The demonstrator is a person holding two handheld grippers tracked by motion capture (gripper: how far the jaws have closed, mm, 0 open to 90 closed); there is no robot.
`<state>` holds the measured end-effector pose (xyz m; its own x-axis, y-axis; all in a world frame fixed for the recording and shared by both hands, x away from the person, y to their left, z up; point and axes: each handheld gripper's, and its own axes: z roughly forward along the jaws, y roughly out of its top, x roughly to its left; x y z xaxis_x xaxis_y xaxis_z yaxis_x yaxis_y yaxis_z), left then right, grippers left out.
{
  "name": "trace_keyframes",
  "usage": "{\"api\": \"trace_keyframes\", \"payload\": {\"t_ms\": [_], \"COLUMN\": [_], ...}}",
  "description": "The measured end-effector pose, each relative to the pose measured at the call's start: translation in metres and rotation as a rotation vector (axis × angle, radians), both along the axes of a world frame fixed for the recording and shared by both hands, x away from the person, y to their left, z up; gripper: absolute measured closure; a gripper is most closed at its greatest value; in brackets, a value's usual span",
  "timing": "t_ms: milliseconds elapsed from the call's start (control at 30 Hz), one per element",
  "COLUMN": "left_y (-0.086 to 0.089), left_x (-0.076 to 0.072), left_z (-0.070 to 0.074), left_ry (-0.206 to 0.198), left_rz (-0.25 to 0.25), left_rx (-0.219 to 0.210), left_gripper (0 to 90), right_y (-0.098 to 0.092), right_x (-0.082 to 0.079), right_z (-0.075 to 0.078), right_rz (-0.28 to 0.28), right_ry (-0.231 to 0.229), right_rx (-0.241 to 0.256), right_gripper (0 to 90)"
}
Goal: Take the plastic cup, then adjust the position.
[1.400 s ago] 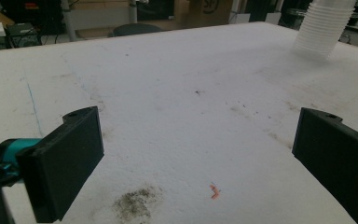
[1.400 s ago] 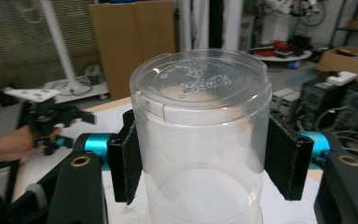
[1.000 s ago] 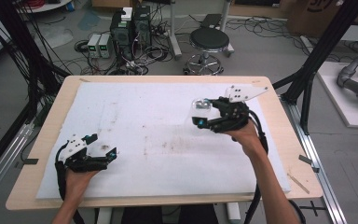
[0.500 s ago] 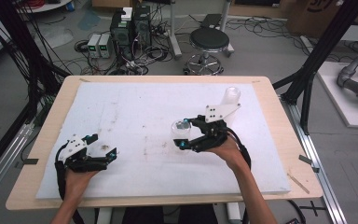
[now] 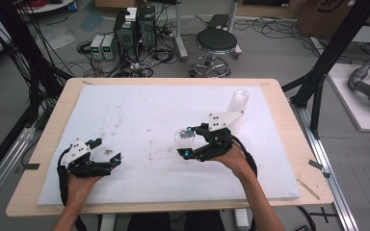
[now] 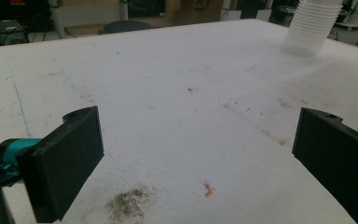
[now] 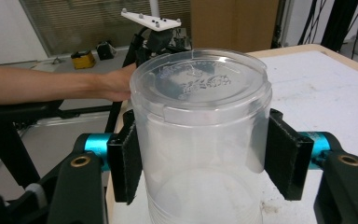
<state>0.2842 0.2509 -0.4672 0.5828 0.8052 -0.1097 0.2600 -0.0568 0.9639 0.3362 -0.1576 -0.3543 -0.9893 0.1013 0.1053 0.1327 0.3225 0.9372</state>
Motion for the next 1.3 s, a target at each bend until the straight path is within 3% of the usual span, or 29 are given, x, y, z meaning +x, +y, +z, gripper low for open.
{"api": "trace_keyframes", "payload": {"t_ms": [233, 533, 700, 933, 1133, 1300], "left_y": [0.001, 0.005, 0.01, 0.007, -0.013, -0.037], "left_x": [0.0, 0.002, 0.003, 0.008, 0.015, 0.023], "left_z": [0.0, 0.005, 0.02, 0.048, 0.07, 0.08], "left_ry": [-0.001, -0.002, -0.03, -0.058, -0.083, -0.1], "left_rz": [0.002, -0.022, -0.113, -0.301, -0.442, -0.545], "left_rx": [0.001, -0.03, -0.041, -0.031, -0.011, -0.017], "left_gripper": [1.8, 1.8, 1.8, 1.8, 1.8, 1.8], "right_y": [0.0, -0.002, -0.002, -0.003, -0.001, 0.003], "right_x": [0.002, 0.005, 0.005, 0.005, 0.006, 0.006], "right_z": [-0.001, -0.001, -0.001, 0.003, 0.006, 0.012], "right_rz": [-0.001, -0.004, 0.003, 0.016, 0.023, 0.041], "right_ry": [0.002, 0.001, 0.005, 0.001, -0.003, -0.009], "right_rx": [0.005, 0.01, 0.009, 0.028, 0.032, 0.04], "right_gripper": [37.0, 37.0, 37.0, 37.0, 37.0, 37.1]}}
